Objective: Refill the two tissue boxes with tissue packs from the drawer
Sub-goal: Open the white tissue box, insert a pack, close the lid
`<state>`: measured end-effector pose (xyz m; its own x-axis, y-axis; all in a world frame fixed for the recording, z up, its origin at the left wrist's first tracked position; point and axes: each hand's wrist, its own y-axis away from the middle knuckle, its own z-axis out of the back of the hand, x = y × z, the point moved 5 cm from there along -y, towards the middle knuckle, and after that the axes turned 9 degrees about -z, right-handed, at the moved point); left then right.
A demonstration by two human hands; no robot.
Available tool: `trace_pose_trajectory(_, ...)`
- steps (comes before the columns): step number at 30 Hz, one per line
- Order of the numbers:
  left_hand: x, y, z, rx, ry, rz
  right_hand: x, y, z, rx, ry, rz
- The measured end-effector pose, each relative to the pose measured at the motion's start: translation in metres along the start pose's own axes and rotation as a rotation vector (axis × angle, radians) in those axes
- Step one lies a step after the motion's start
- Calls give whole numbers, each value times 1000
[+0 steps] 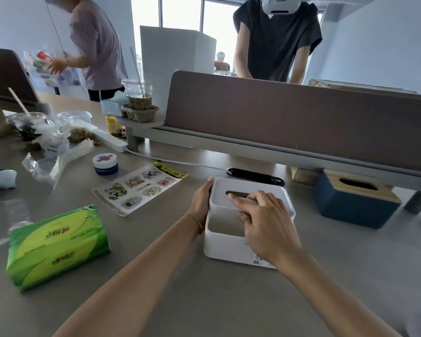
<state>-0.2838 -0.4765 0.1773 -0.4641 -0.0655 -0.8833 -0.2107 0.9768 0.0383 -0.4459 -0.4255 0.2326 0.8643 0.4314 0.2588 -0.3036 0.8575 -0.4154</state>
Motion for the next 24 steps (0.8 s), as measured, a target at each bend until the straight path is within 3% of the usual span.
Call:
trace_pose_trajectory(3, 0, 1, -5, 31, 17, 0, 2, 2, 4, -90, 63, 15)
trace_pose_trajectory(7, -4, 1, -4, 23, -27, -29, 2, 1, 4, -87, 40, 19)
trace_pose_trajectory(14, -70, -4, 24, 53, -444, -441, 21, -23, 35, -168, -127, 88)
trace_pose_trajectory(18, -134, 16, 47, 48, -659, -558, 71, -57, 34, -90, -195, 168)
trace_pose_trajectory(24, -185, 46, 119, -179, -1116, -533, 137, -86, -15, 96, -306, 188)
